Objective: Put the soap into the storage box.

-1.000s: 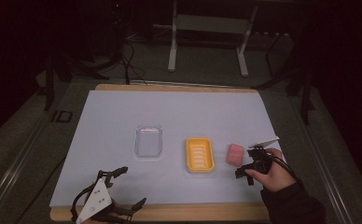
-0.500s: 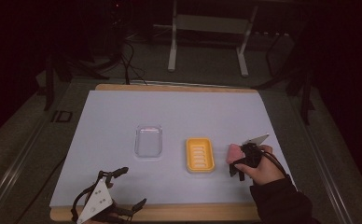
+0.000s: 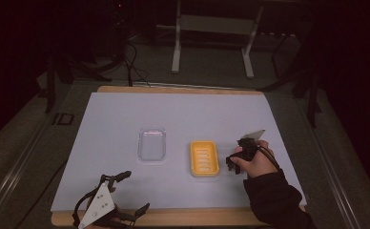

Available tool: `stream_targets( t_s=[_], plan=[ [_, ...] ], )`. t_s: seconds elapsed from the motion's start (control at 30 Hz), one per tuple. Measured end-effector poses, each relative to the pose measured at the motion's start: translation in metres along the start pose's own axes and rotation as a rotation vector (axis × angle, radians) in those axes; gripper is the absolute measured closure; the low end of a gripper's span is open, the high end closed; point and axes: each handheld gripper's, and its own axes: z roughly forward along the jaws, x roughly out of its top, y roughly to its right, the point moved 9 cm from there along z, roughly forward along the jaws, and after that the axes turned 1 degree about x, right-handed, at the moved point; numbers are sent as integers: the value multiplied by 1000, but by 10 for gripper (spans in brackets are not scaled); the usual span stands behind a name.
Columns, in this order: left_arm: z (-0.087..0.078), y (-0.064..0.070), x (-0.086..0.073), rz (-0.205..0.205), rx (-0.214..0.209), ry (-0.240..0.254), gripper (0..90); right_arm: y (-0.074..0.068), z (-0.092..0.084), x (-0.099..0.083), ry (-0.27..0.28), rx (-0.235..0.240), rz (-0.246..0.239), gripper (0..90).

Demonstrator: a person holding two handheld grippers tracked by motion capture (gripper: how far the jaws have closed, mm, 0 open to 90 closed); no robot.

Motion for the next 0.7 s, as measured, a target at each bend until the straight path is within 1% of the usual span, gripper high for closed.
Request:
stream_targets(
  t_s=[0.17, 0.23, 0.3, 0.4, 0.47, 0.53, 0.57, 0.7],
  plan=[
    [0, 0, 0, 0, -2, -1, 3, -3, -1, 15, 35, 11, 44, 237],
    [0, 0, 0, -2, -3, 0, 3, -3, -1, 21, 39, 8, 57, 238],
    [0, 0, 0, 0, -3, -2, 3, -4, 0, 26, 39, 16, 74, 238],
    [0, 0, 0, 1, -3, -2, 3, -4, 3, 34, 38, 14, 96, 259],
    [0, 0, 0, 1, -5, -2, 3, -3, 5, 39, 45, 7, 106, 260],
    [0, 0, 0, 2, -5, -2, 3, -3, 8, 42, 37, 9, 113, 259],
    [0, 1, 0, 2, -6, -3, 3, -2, 9, 44, 43, -1, 115, 259],
    [-1, 0, 0, -3, -7, -1, 3, 3, 12, 50, 41, -9, 133, 258]
  ],
)
